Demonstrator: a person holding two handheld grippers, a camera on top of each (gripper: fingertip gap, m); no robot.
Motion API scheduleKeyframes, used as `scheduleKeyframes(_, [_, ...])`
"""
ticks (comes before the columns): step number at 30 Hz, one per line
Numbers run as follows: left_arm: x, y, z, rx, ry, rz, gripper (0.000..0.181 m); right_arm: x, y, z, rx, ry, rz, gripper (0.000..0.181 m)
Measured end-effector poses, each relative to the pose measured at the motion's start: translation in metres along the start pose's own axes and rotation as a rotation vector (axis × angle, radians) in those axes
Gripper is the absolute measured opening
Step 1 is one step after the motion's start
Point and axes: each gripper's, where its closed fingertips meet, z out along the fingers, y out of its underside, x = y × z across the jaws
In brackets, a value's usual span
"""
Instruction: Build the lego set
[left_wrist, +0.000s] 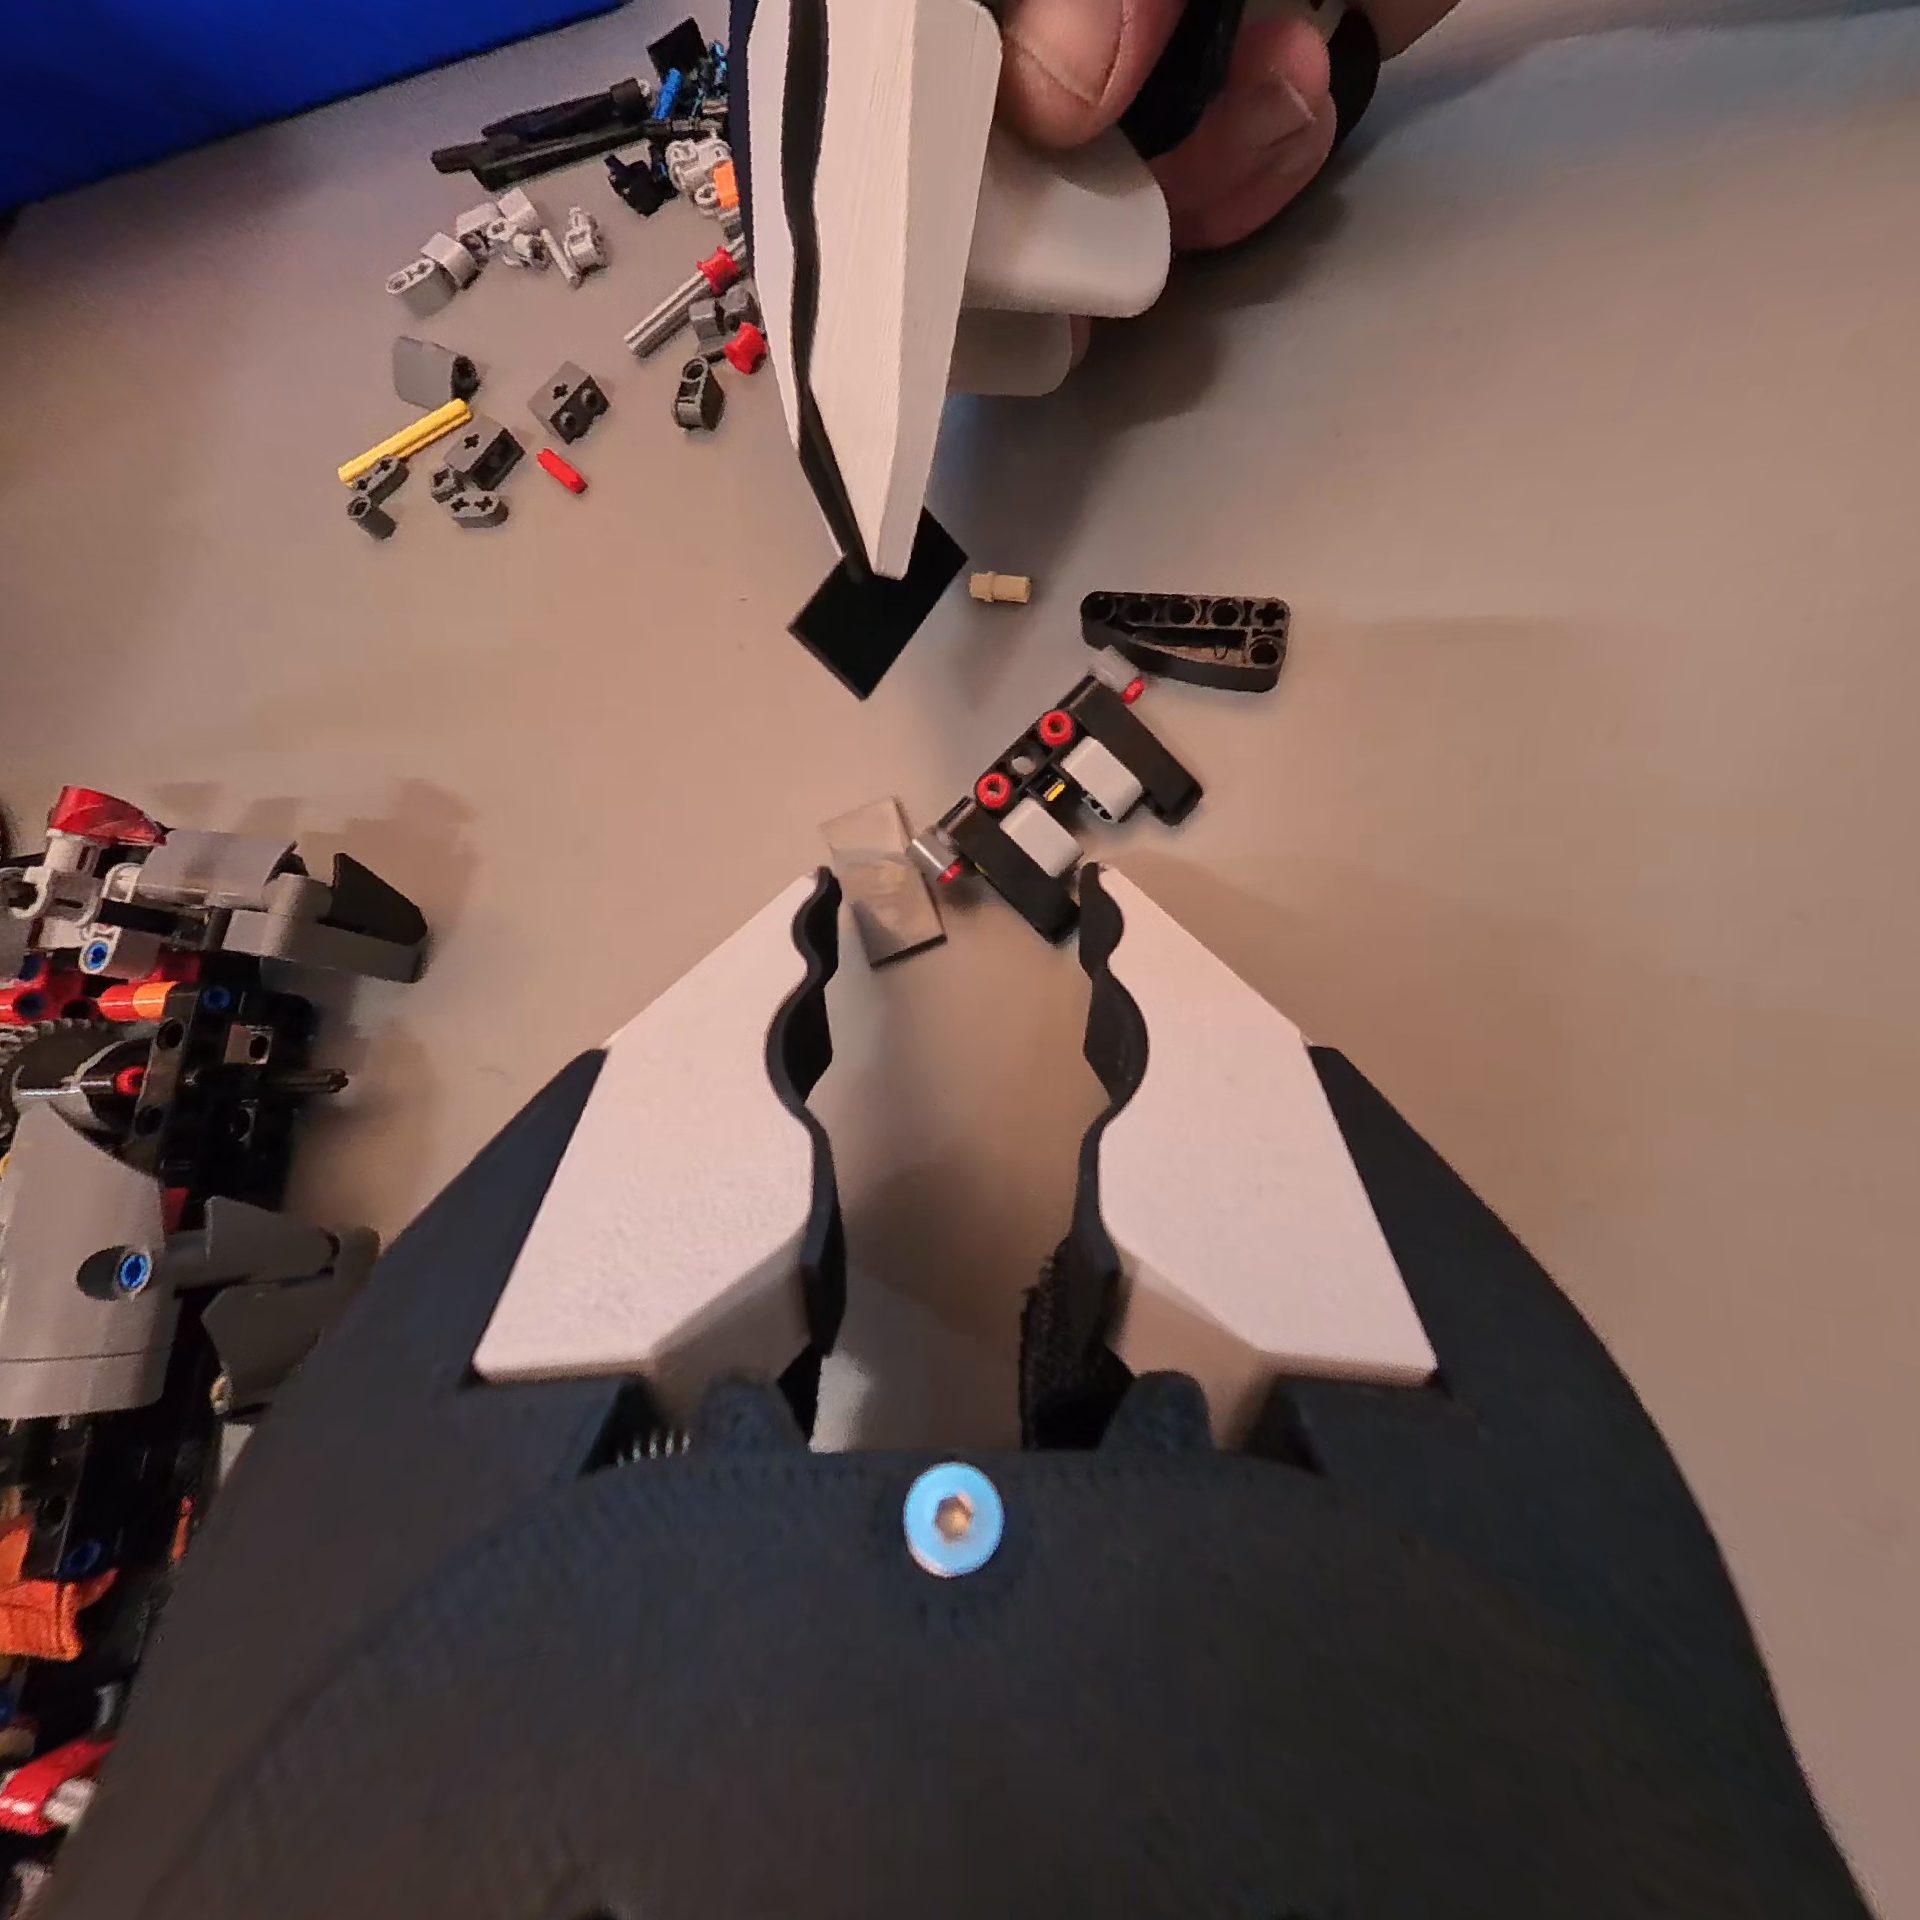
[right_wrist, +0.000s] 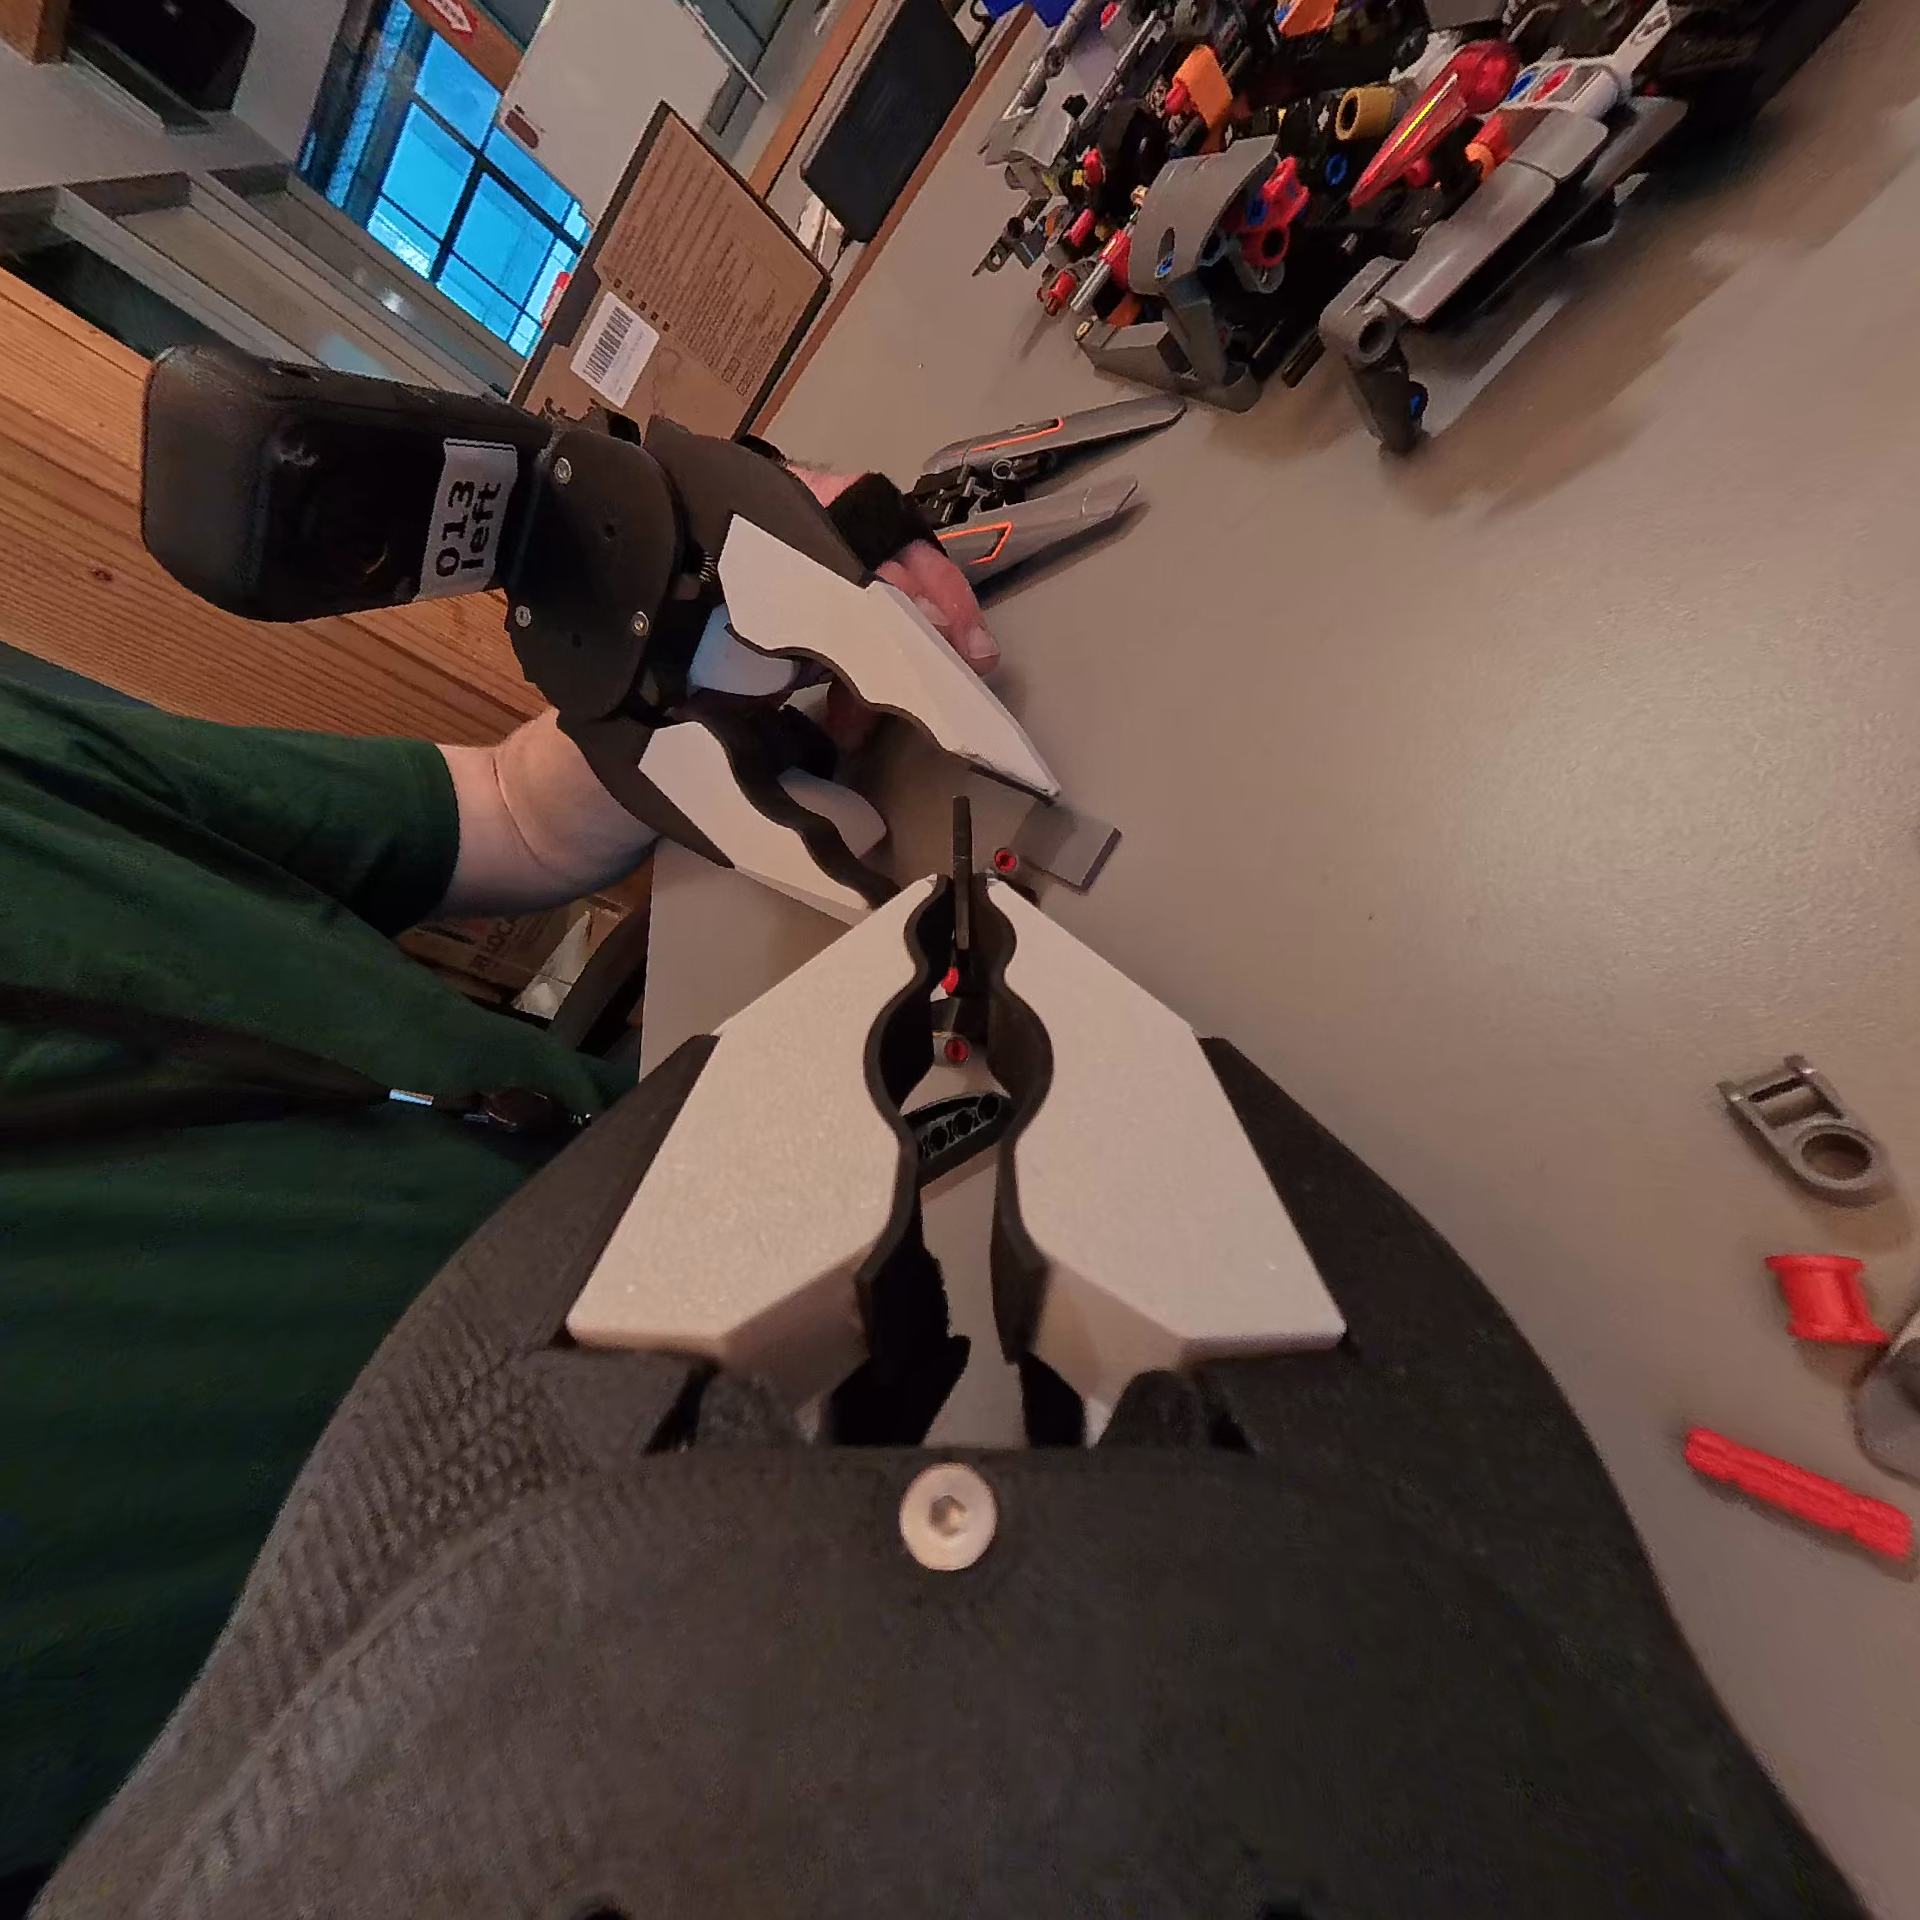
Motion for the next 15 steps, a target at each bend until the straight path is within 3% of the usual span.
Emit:
scheduleKeyframes(9, [-0.007, -0.006, -0.005, 0.051, -0.055, 0.029, 0.041, -0.003, -0.003, -0.003, 0.038, 0.004, -0.041, 0.000])
scheduleKeyframes(15, [-0.005, -0.006, -0.005, 0.052, -0.052, 0.048, 0.040, -0.026, 0.004, -0.013, 0.109, -0.051, -0.080, 0.000])
